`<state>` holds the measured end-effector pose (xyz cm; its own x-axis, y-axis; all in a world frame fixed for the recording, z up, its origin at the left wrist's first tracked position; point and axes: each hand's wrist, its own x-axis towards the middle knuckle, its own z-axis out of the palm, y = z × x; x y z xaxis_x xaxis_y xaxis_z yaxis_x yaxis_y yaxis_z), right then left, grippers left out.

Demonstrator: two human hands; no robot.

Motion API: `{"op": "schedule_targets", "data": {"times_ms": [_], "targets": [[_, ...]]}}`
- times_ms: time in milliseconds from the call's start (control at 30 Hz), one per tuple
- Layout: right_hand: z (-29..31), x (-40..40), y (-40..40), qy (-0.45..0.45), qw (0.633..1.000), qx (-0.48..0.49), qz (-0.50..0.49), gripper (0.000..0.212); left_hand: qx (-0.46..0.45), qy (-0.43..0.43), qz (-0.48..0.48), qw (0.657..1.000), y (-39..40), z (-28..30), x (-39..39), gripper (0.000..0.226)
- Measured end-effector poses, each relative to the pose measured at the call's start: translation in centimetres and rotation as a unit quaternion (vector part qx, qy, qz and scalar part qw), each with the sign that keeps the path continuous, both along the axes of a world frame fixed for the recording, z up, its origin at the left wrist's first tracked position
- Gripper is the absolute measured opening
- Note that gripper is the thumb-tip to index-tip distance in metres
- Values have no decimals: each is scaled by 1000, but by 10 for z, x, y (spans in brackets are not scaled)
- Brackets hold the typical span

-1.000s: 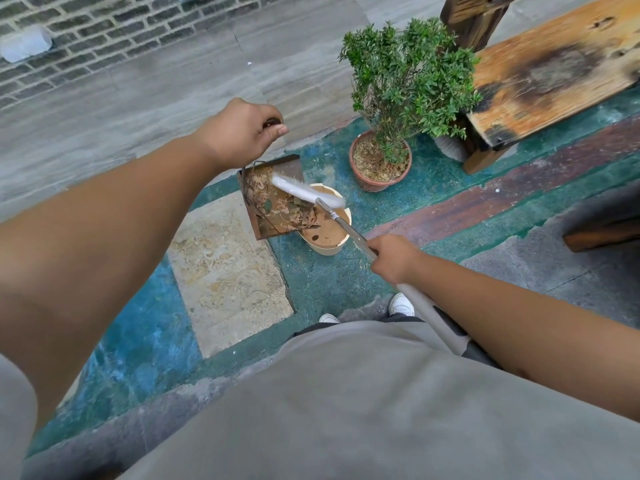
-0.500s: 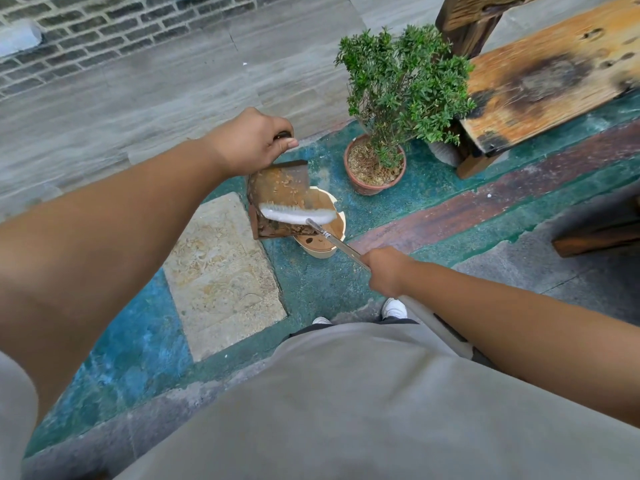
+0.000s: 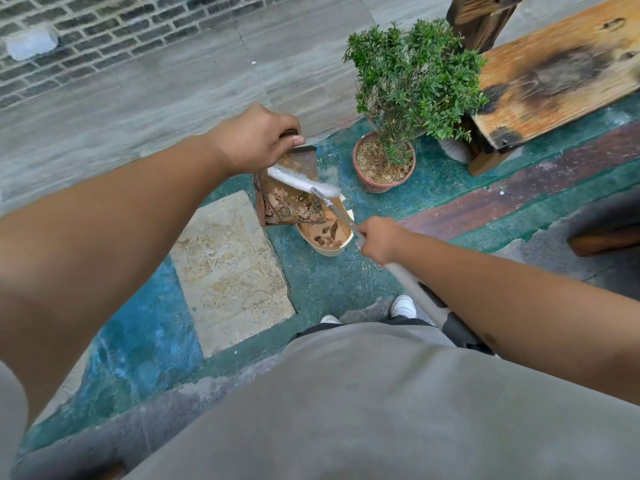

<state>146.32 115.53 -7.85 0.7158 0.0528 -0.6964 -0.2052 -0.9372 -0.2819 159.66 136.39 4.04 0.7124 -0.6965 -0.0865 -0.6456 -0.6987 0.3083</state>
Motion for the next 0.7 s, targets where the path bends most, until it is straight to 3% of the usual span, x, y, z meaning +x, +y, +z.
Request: {"op": "schedule_targets", "data": {"times_ms": [233,300,467,700], "targets": [[-5,-29,-8,24,999,6,46,11,13,9,3,1000,-2,4,9,30],[0,-33,-16,16,999,26,25,5,17,13,6,1000,0,5,11,31],[8,-20,-31,-15,996,63,-58,25,22,14,13,1000,0,5,6,31],[-1,-13,-16,10,998,37,-44,5,10,10,9,1000,-9,7,2,31]]}}
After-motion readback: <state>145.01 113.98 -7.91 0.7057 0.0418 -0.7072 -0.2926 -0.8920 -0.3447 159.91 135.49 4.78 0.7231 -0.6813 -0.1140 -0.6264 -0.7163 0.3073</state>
